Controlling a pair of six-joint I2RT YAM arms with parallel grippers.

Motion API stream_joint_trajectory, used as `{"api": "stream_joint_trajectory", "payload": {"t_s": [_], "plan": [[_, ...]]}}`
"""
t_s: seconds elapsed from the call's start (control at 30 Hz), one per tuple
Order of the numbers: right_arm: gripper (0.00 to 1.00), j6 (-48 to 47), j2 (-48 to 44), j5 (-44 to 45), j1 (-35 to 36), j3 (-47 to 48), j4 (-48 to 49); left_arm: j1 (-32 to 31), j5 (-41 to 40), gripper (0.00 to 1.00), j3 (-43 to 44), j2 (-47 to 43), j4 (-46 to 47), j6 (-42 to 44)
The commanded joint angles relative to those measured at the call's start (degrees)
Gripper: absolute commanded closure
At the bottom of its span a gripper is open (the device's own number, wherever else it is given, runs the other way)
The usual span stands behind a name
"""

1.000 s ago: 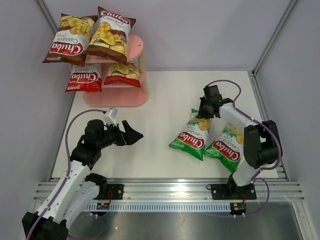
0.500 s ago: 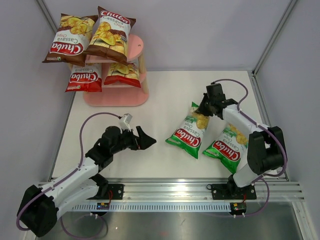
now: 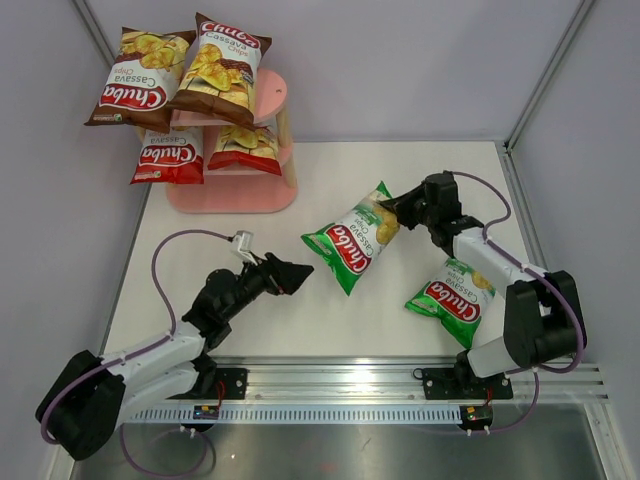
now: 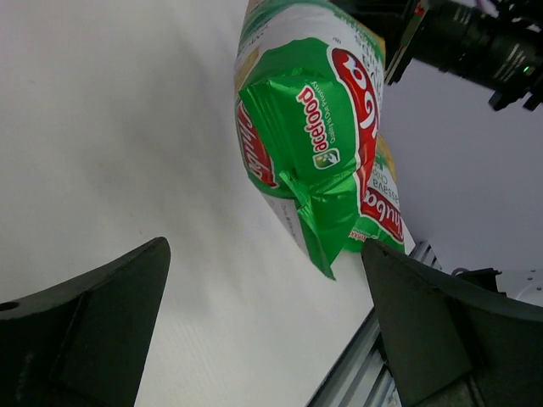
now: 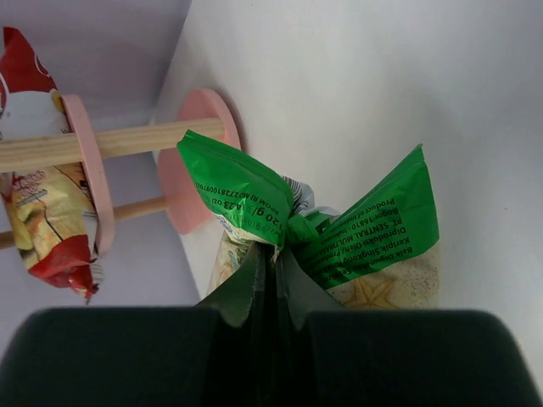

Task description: Place and organize the chips bags onto the shelf

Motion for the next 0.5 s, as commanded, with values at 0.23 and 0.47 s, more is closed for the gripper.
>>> {"api": "stream_joint_trajectory", "payload": {"t_s": [0.23,0.47], "plan": [[1.00,25.0,-6.6,2.7,2.5,-8.5,17.8,-4.7,-6.5,0.01,3.7,12.4,25.9,8.1],[1.00,32.9,-6.8,1.2,4.6,-11.8,25.4,-5.9,-8.0,0.01,7.9,19.6,31.6,7.4]]}}
